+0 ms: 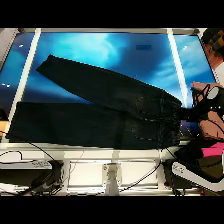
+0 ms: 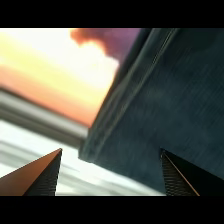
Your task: Fold the clothes and pants, and hang the long-sleeved shirts on hangers.
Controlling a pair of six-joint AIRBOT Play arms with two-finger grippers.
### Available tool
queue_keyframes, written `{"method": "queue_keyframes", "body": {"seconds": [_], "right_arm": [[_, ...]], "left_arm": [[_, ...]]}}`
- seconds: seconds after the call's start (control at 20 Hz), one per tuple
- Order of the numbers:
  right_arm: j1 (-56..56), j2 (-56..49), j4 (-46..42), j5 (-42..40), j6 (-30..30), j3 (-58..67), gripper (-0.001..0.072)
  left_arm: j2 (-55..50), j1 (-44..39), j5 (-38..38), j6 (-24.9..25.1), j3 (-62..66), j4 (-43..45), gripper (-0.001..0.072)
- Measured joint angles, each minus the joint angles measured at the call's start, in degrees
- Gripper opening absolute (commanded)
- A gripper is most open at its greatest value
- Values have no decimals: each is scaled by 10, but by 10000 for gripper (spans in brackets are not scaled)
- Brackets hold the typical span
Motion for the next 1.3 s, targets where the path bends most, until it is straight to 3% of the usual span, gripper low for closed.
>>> {"method": "queue_keyframes", "body": {"seconds": [0.35,0.4,0.5,0.8,1.1,1.2,1.3], "right_arm": [[-28,-26,56,-129,12,39,427],[-44,-38,90,-142,3,40,429],[-78,-65,154,-156,-18,42,525],[-150,-154,270,-150,-89,43,519],[-162,-230,350,-148,-137,66,437],[-162,-249,370,-146,-144,78,365],[-153,-262,379,-148,-155,90,246]], "left_arm": [[0,-96,87,-2,48,-69,699],[0,-108,108,-4,49,-92,700],[0,-130,153,-4,51,-141,700],[0,-172,247,-4,53,-212,699],[-19,-183,273,-38,53,-243,699],[-34,-184,277,-45,53,-276,700],[-53,-186,279,-47,53,-307,700]]}}
